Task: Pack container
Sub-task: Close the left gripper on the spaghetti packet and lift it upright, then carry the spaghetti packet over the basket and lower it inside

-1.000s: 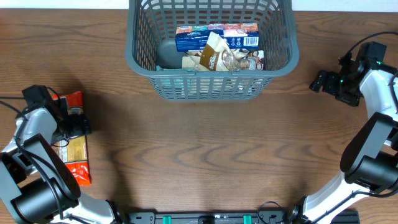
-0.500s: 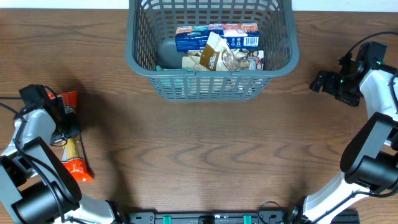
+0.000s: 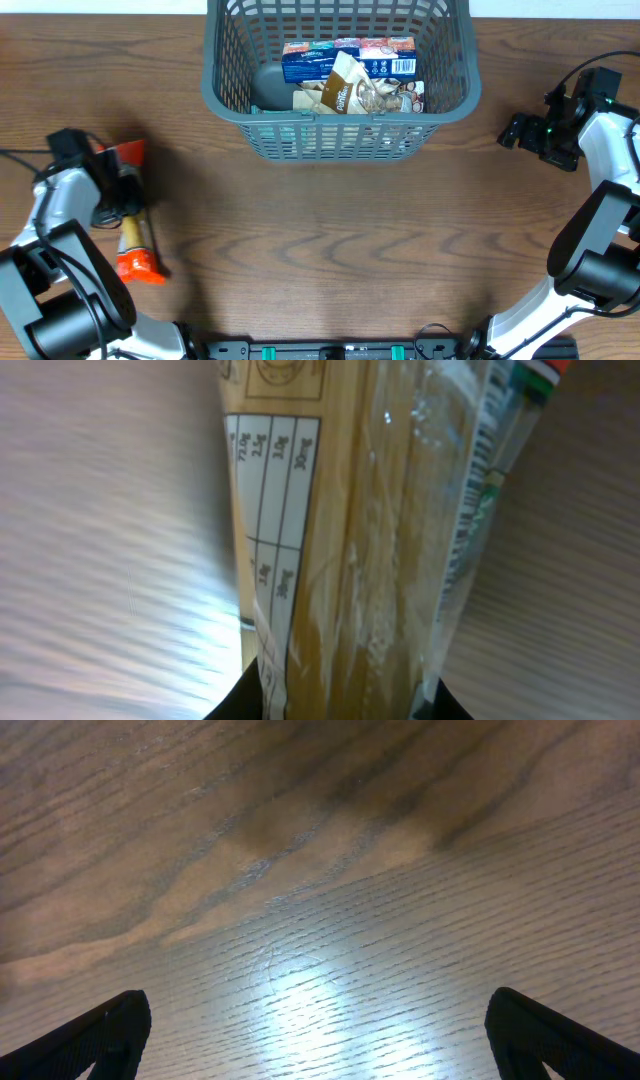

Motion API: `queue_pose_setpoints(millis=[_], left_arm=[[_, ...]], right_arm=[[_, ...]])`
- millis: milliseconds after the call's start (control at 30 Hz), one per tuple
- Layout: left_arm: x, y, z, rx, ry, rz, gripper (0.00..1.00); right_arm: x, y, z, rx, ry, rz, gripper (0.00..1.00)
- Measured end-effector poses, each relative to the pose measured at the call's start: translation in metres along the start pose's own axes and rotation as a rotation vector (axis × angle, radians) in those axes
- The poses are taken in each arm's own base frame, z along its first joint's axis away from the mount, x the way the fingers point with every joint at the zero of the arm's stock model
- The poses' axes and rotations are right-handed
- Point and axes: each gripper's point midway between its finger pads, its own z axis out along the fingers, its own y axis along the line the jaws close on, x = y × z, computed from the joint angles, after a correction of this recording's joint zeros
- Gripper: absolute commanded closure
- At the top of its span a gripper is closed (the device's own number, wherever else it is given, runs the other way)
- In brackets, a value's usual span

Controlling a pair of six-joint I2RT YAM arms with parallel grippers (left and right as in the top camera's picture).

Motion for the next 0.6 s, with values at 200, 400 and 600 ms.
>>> queue_pose_setpoints(millis=[200,400,600], left_arm=[[-0.023,-0.055,-0.048,0.071,-0.073,0.135,0.94],[-0.089,-0.092,-0.152,0.099,-0.365,0.214,0.94],[-0.111,-0.121,-0.218,0.129,-0.513,0.269,0.94]], right_arm=[[0.000,0.000,0.000,0.000,0.001,0.000,0.01],[0.000,0.000,0.000,0.000,0.001,0.000,0.01],[0.000,0.000,0.000,0.000,0.001,0.000,0.01]])
